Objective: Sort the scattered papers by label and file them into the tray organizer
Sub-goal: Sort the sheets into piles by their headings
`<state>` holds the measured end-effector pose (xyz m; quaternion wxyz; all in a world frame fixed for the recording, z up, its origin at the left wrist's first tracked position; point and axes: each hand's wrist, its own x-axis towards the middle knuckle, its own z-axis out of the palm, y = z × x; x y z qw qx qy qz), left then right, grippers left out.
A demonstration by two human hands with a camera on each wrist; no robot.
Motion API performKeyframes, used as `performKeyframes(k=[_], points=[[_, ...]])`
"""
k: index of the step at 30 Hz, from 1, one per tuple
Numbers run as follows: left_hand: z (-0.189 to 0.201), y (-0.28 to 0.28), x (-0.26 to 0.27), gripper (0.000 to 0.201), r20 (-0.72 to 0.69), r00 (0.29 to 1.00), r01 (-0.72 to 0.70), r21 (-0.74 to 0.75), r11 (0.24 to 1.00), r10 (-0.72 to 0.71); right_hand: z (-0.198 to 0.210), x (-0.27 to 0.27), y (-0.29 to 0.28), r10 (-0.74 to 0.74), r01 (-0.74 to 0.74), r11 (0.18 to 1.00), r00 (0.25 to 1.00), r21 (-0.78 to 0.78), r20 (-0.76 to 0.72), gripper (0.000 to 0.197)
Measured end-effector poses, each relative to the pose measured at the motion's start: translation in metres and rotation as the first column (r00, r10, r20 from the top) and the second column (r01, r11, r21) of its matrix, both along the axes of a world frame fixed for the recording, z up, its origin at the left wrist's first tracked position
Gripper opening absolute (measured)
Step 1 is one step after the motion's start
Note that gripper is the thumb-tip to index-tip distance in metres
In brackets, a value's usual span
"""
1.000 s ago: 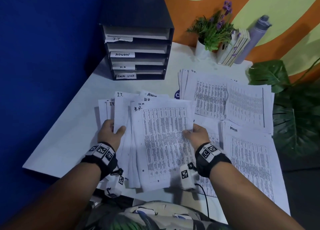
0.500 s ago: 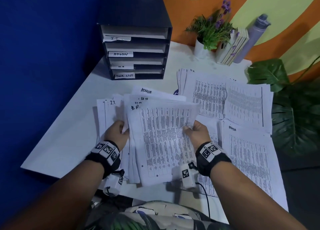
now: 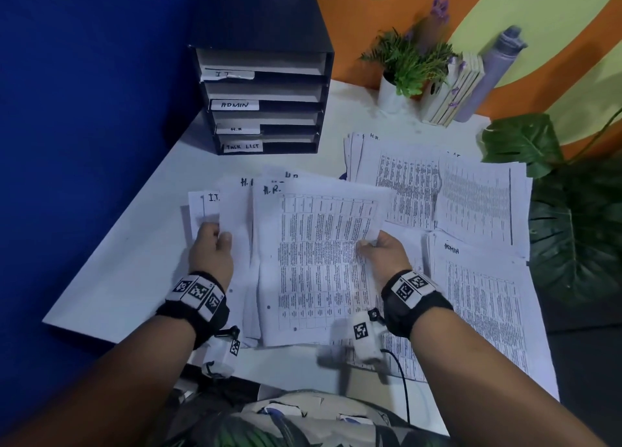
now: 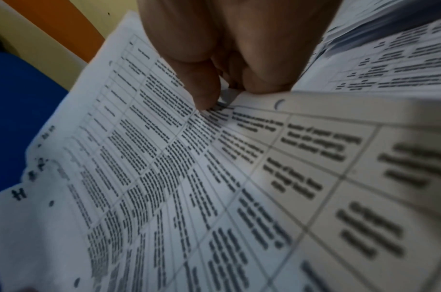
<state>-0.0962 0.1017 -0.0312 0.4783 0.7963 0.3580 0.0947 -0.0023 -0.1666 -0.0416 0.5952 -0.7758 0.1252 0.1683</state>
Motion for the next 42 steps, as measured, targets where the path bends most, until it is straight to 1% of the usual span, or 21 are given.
performKeyframes(k=[2,4,6,7,9,11,14,15,16,18,20,22,25,28,31,33,35,37,38,40,42], points=[[0.009,-0.007,0.001,0.014,0.050,0.998,0.040,-0.066,0.997,-0.036,0.006,0.001,0.008,0.033,-0.033,0.999,0.999,0.043,-0.005,0.014],[0.017,-0.016,0.002,0.022,0.100,0.993,0.076,-0.159,0.984,-0.061,0.011,0.004,0.017,0.064,-0.066,0.995,0.998,0.077,0.028,0.020],[0.024,-0.023,0.004,0.016,0.118,0.988,0.124,-0.214,0.969,-0.101,0.019,0.005,0.027,0.077,-0.084,0.995,0.992,0.061,0.098,0.029],[0.027,-0.025,0.006,0.013,0.116,0.985,0.151,-0.203,0.968,-0.130,0.023,0.007,0.029,0.076,-0.083,0.995,0.989,0.052,0.127,0.035],[0.032,-0.026,0.012,0.025,0.096,0.984,0.165,-0.142,0.976,-0.152,0.035,0.007,0.032,0.074,-0.091,0.990,0.984,0.104,0.161,0.052],[0.035,-0.025,0.019,0.031,0.106,0.992,0.074,-0.101,0.992,-0.063,0.043,0.008,0.028,0.163,-0.177,0.981,0.974,0.081,0.157,0.061],[0.036,-0.019,0.027,0.032,0.183,0.975,-0.095,-0.150,0.984,0.122,0.043,0.002,0.020,0.404,-0.401,0.914,0.914,-0.062,0.037,0.056],[0.035,-0.018,0.029,0.032,0.192,0.973,-0.101,-0.163,0.981,0.132,0.039,0.001,0.016,0.416,-0.411,0.905,0.909,-0.114,0.030,0.052],[0.032,-0.017,0.031,0.031,0.190,0.975,-0.083,-0.172,0.982,0.116,0.035,0.000,0.013,0.380,-0.369,0.918,0.923,-0.143,0.056,0.048],[0.021,-0.015,0.032,0.034,0.131,0.991,0.005,-0.170,0.985,0.018,0.029,0.006,0.003,0.215,-0.195,0.964,0.972,-0.182,0.098,0.045],[0.003,-0.011,0.028,0.050,-0.043,0.990,0.133,-0.066,0.989,-0.136,0.025,0.025,-0.012,0.005,0.020,0.974,0.994,-0.224,0.108,0.047],[-0.014,-0.008,0.022,0.064,-0.251,0.943,0.247,0.077,0.966,-0.221,0.020,0.049,-0.034,-0.135,0.166,0.947,0.982,-0.276,0.129,0.047],[-0.023,-0.010,0.014,0.088,-0.439,0.872,0.325,0.190,0.927,-0.216,0.019,0.082,-0.065,-0.265,0.301,0.890,0.952,-0.341,0.150,0.042],[-0.028,-0.015,0.011,0.108,-0.533,0.818,0.388,0.232,0.892,-0.217,0.024,0.109,-0.081,-0.309,0.352,0.841,0.936,-0.410,0.170,0.032],[-0.030,-0.016,0.012,0.115,-0.582,0.789,0.406,0.249,0.879,-0.199,0.025,0.128,-0.094,-0.300,0.347,0.825,0.938,-0.446,0.176,0.034],[-0.032,-0.015,0.014,0.119,-0.596,0.779,0.408,0.244,0.880,-0.196,0.024,0.136,-0.099,-0.288,0.328,0.832,0.945,-0.447,0.156,0.046],[-0.033,-0.012,0.015,0.123,-0.584,0.786,0.376,0.192,0.907,-0.203,0.025,0.140,-0.098,-0.273,0.312,0.827,0.950,-0.467,0.151,0.065],[-0.033,-0.009,0.014,0.123,-0.560,0.799,0.343,0.123,0.931,-0.220,0.028,0.137,-0.091,-0.212,0.280,0.782,0.960,-0.556,0.184,0.070],[-0.035,-0.008,0.014,0.118,-0.558,0.797,0.343,0.102,0.934,-0.232,0.031,0.132,-0.084,-0.165,0.249,0.789,0.967,-0.562,0.196,0.067],[-0.037,-0.007,0.013,0.096,-0.553,0.797,0.349,0.096,0.932,-0.241,0.032,0.114,-0.066,-0.050,0.146,0.862,0.977,-0.485,0.206,0.055],[-0.037,-0.007,0.012,0.062,-0.525,0.822,0.312,0.097,0.945,-0.218,0.034,0.088,-0.042,0.087,-0.005,0.913,0.979,-0.407,0.182,0.041]])
